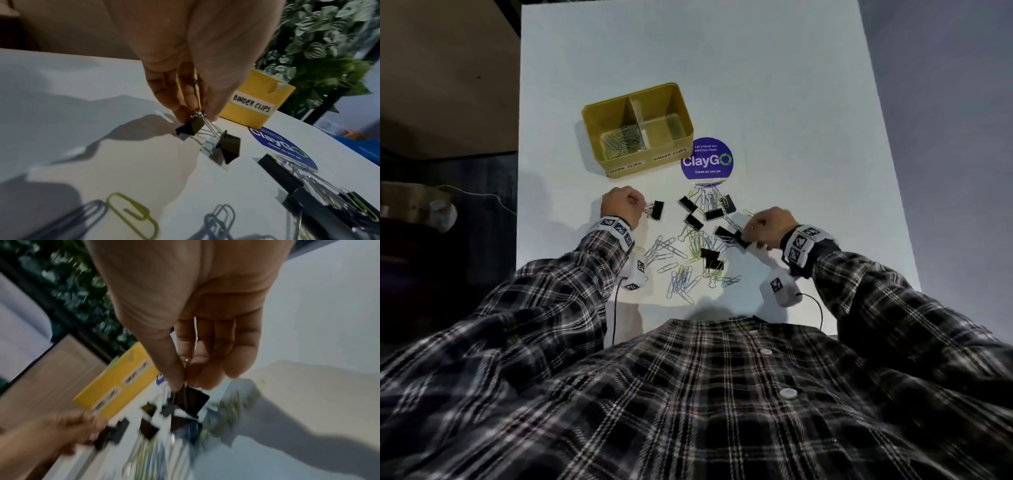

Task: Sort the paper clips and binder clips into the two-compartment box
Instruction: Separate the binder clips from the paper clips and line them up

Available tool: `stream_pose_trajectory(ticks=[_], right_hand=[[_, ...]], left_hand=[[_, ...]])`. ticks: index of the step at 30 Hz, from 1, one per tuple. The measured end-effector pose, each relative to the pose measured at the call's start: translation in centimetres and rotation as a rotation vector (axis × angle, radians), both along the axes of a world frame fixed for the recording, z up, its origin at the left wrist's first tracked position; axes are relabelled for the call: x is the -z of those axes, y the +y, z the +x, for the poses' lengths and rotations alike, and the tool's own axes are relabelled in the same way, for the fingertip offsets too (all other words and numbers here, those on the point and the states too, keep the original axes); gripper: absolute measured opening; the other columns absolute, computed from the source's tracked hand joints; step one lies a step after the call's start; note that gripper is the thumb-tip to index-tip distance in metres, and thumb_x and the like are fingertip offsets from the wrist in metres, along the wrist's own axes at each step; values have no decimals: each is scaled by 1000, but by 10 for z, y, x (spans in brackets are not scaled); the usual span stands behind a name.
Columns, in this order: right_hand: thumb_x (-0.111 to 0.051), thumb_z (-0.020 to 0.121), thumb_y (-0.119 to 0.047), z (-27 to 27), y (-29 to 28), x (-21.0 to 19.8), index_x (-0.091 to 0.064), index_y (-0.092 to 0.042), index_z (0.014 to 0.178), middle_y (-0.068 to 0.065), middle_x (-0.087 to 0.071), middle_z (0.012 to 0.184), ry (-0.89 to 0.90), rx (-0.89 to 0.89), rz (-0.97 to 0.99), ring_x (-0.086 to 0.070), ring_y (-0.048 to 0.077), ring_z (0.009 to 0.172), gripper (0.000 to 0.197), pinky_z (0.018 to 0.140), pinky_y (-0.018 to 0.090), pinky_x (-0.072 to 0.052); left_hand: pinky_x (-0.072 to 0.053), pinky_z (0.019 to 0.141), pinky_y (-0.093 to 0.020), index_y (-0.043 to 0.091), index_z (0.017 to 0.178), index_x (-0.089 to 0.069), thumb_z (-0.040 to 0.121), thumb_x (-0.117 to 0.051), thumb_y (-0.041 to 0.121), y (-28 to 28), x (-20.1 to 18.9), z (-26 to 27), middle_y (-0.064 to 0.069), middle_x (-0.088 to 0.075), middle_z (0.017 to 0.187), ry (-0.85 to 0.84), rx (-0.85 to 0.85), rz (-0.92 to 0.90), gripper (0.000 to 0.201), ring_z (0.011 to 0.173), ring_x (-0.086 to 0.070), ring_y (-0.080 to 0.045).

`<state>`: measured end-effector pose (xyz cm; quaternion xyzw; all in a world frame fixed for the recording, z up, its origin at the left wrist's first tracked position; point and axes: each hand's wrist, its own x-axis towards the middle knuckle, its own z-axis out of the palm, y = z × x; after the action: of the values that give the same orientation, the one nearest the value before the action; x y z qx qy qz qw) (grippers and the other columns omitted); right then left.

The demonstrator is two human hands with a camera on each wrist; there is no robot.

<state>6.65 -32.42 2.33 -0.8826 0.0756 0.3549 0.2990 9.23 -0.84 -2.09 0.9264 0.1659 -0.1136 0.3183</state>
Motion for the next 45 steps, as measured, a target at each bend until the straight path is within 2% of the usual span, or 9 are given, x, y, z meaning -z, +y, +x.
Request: stream_pose_trajectory(ticks=[5,9,12,16,21,28,33,38,45], right_hand=[[-65,84,-20,45,-6,-1,-71,-15,77,-1,-66,59,-140,281,-18,-61,10,46,10,56,30,-58],[-59,80,-23,73,-2,14,-75,-5,84,14,-76,82,-132,343,-68,-70,24,70,24,74,44,-62],[-60,82,-22,77,10,16,-73,-13,95,13,-75,95,-166,332,-60,-70,27,81,20,78,40,-60],[-60,83,-16,58,29,13,-49,-21,127,10,-59,118,-298,-73,-231,-63,32,98,46,77,35,-47],[-58,78,-2,42,40,35,-44,-21,136,9,-46,131,-278,-406,-253,-61,35,103,62,78,40,-51],[-58,84,-16,45,34,45,-55,-18,122,10,-54,122,-320,-368,-231,-62,37,98,38,75,41,-51],[-66,74,-12,45,23,46,-60,-16,113,7,-57,117,-293,-318,-139,-60,31,101,40,81,37,-53],[-75,69,-23,40,19,39,-49,-24,124,-4,-60,103,-182,-318,-36,-60,20,89,61,73,27,-46],[-70,73,-34,44,2,19,-54,-30,113,-2,-65,85,-175,-122,57,-62,20,81,43,77,30,-51]], left_hand=[[-37,96,-40,16,113,-63,85,-63,33,-24,-5,-8,-10,-55,121,-61,175,232,33,114,-48,-32],[-34,97,-41,19,120,-60,86,-61,34,-65,-7,-21,-6,-53,126,-138,526,250,37,115,-45,-30],[-36,100,-44,16,126,-54,84,-63,37,-83,2,-20,-9,-45,135,-42,595,255,47,118,-41,-31],[-37,102,-46,16,125,-50,80,-68,38,-92,12,-11,-11,-39,140,77,609,264,53,122,-39,-35],[-46,87,-47,9,107,-58,79,-58,1,-90,15,-11,-14,-54,115,-3,610,175,30,105,-48,-36],[-47,80,-37,13,104,-56,81,-62,18,-75,16,-21,-7,-60,100,-42,576,85,24,95,-54,-29],[-51,67,-26,28,97,-56,75,-71,36,-65,0,-16,7,-60,82,99,423,-171,28,72,-61,-14],[-47,57,-16,20,90,-65,78,-75,30,-55,-18,8,4,-64,73,45,137,-327,19,59,-55,-3],[-46,85,-37,24,99,-58,81,-65,40,-40,-8,32,-1,-61,101,-23,289,138,25,97,-57,-25]])
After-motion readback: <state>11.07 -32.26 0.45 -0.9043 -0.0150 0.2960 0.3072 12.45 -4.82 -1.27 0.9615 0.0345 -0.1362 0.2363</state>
